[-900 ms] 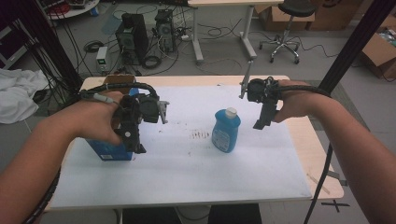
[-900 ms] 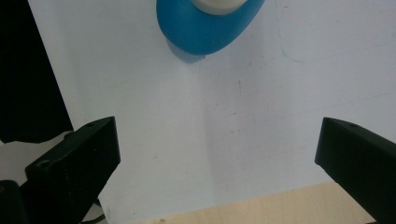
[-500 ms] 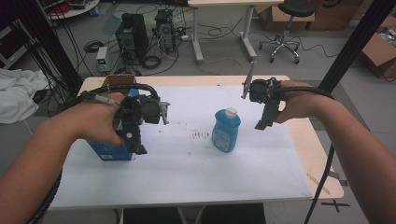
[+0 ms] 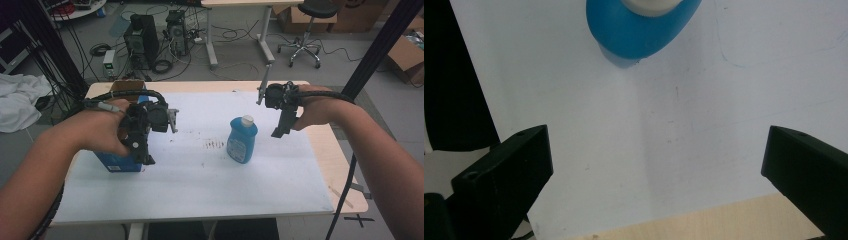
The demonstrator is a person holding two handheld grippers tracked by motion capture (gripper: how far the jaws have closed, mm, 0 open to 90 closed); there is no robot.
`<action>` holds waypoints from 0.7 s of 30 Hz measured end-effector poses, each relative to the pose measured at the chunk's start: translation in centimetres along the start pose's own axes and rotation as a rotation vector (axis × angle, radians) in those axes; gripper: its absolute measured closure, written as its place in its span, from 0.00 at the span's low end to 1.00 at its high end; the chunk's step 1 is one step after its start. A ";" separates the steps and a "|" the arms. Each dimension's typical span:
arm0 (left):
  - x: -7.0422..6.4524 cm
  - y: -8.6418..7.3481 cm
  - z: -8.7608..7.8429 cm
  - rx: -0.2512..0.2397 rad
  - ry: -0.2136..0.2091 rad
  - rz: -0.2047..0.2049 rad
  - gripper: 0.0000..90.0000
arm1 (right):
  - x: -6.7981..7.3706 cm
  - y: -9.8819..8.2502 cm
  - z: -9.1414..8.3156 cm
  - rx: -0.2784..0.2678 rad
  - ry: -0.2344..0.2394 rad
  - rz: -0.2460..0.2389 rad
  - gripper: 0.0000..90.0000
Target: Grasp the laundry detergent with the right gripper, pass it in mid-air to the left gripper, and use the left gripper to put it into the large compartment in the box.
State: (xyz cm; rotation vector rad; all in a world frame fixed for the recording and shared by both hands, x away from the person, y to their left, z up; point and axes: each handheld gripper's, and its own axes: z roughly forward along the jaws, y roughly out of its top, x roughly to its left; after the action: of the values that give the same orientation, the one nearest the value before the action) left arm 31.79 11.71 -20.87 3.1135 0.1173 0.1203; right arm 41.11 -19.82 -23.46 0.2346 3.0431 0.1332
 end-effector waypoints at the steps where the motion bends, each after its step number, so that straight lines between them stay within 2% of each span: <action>1: 0.0 0.0 0.0 0.001 0.002 0.000 0.00 | -0.1 0.0 0.0 -0.002 0.002 0.000 0.00; 9: 0.2 -0.2 0.0 0.008 0.006 -0.003 0.00 | 0.0 -0.4 0.5 0.004 0.006 0.017 0.00; 16: 0.4 -0.2 0.8 0.002 -0.011 0.003 0.00 | 0.1 -1.0 1.0 0.007 0.006 0.031 0.00; 21: 0.5 0.0 1.1 -0.002 -0.011 0.020 0.00 | 0.4 -2.0 0.9 -0.052 -0.006 0.070 0.00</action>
State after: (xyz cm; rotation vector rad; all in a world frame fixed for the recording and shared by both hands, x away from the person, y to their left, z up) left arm 32.37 11.69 -21.89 3.1134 0.0857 0.1039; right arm 40.49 -21.65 -24.58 0.3376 3.0214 0.2149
